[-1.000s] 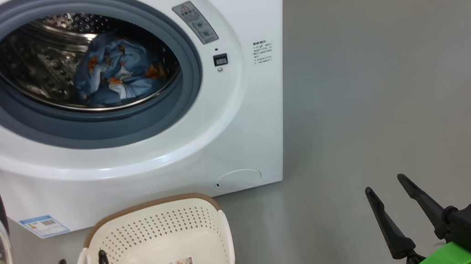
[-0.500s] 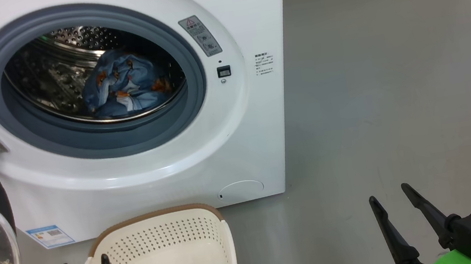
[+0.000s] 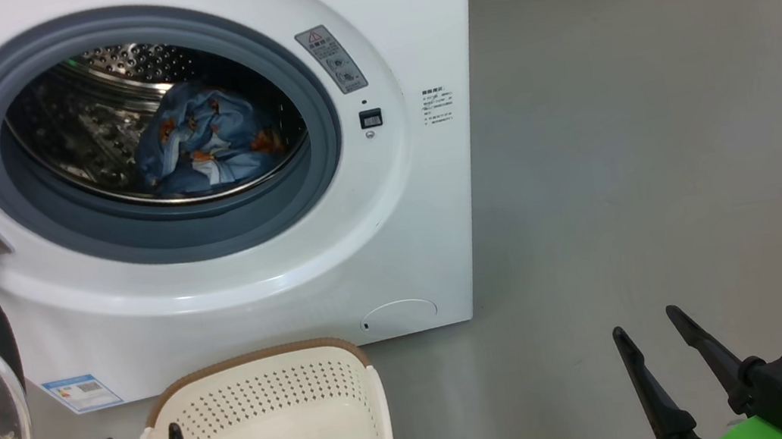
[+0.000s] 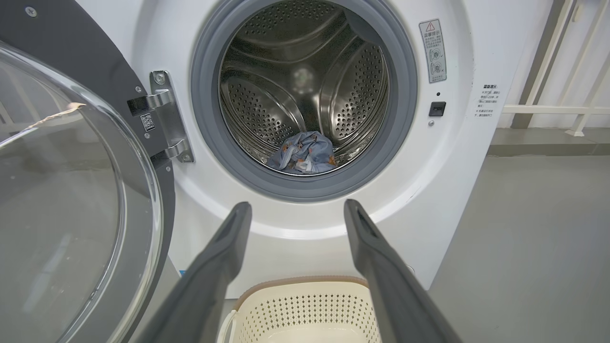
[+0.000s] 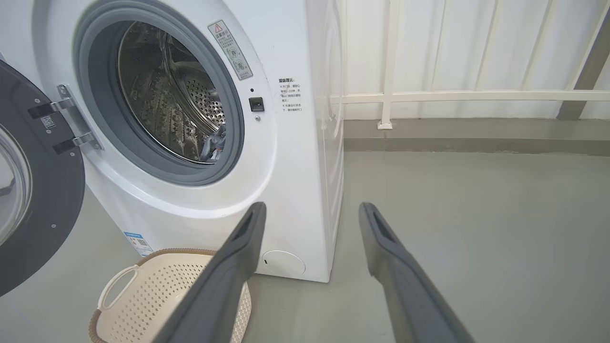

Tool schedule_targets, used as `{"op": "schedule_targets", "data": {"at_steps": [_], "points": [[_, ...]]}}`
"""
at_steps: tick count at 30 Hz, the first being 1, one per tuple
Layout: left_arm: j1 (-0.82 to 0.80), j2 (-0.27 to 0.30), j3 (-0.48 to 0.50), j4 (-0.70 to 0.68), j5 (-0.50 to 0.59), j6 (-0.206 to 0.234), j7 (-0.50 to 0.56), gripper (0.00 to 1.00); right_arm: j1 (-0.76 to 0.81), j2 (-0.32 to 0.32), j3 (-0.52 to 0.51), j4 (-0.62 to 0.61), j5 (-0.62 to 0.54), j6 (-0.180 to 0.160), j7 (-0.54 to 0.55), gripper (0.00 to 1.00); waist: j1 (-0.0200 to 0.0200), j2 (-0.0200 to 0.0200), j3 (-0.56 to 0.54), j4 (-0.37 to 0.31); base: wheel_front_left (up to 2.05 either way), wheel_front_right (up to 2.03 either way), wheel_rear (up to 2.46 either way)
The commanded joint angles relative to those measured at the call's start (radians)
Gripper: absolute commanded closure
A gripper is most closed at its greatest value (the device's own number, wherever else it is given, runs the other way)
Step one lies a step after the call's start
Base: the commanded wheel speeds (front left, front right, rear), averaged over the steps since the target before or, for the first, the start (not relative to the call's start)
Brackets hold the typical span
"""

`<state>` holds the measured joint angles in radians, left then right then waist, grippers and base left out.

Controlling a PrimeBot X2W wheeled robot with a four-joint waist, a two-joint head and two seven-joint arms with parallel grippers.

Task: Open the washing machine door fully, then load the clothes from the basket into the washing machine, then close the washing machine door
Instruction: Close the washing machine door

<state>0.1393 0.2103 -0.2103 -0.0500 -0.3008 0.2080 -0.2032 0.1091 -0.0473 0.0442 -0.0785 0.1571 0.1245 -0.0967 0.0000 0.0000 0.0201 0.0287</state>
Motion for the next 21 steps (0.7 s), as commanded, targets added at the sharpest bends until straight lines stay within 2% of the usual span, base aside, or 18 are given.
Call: {"op": "schedule_targets", "data": {"at_steps": [1,10,21], "points": [[-0.029,0.019,0.034,-0.029,0.004,0.008,-0.003,0.00,-0.014,-0.003,0.022,-0.025,0.006,0.006,-0.002,0.00,0.0000,0.0000,0.000,-0.001,0.00,0.00,0.00],[-0.034,0.022,0.034,-0.032,0.011,0.023,-0.010,0.00,-0.017,-0.003,0.022,-0.022,0.009,0.006,-0.006,0.00,0.0000,0.0000,0.004,-0.001,-0.33,0.33,0.00],[-0.045,0.029,0.024,-0.027,0.007,0.014,-0.013,0.00,-0.020,-0.003,0.018,-0.019,0.014,0.006,-0.006,0.00,0.0000,0.0000,0.006,0.010,-1.48,1.48,0.00]]}}
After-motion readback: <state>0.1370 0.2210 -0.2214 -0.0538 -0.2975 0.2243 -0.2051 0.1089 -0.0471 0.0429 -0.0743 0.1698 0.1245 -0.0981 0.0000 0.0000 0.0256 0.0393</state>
